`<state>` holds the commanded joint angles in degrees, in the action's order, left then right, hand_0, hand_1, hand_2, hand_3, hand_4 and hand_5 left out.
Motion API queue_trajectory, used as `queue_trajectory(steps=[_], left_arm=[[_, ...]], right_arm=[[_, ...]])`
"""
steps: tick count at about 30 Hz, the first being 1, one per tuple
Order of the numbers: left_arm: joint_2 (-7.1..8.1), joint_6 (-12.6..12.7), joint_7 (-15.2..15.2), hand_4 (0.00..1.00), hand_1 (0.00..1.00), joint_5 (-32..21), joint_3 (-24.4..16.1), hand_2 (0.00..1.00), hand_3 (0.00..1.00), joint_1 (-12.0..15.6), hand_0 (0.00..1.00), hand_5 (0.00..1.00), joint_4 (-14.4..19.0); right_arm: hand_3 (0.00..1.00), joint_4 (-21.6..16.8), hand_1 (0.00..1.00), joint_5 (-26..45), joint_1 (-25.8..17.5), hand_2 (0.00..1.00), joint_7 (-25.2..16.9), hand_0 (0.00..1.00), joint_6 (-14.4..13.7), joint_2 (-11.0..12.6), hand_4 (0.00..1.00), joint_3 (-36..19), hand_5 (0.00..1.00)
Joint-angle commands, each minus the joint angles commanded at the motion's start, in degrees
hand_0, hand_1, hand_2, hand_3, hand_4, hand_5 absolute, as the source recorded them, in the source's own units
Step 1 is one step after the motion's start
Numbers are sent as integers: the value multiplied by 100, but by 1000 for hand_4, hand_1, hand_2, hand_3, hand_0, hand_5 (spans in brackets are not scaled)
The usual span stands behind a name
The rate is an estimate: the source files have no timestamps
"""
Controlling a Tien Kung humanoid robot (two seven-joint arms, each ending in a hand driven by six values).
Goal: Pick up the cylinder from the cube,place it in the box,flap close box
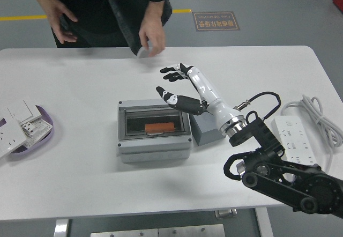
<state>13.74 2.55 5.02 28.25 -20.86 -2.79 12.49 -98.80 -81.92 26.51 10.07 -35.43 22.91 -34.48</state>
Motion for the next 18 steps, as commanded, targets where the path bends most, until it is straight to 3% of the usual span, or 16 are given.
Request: queue_trajectory(steps=[5, 9, 10, 11, 18], left_arm=[[-31, 5, -4, 676, 620, 25, -39, 603, 616, 51, 595, 224, 2], [-22, 12, -16, 676, 620, 49, -58, 603, 616, 68, 595, 224, 1], [-15, 13, -19, 676, 620, 57, -62, 603, 615, 67, 595, 226, 2], [-6, 13, -22, 676, 620, 65, -66, 603, 615, 65, 595, 226, 3], [95, 8, -36, 676, 620, 85, -43, 603, 616, 25, 595, 225, 12]], right_arm=[[671, 176, 622, 959, -630, 644, -845, 736, -152, 192, 657, -810, 351], [671, 406, 622, 1853, -1131, 644, -1622, 736, -37, 244, 657, -1453, 351], [660, 452, 618, 2059, -1234, 637, -1789, 717, 1, 247, 726, -1587, 387], [660, 497, 618, 2300, -1344, 637, -1973, 717, 39, 247, 726, -1736, 387], [662, 726, 633, 3549, -1620, 641, -2881, 726, 145, 137, 731, -2432, 368]])
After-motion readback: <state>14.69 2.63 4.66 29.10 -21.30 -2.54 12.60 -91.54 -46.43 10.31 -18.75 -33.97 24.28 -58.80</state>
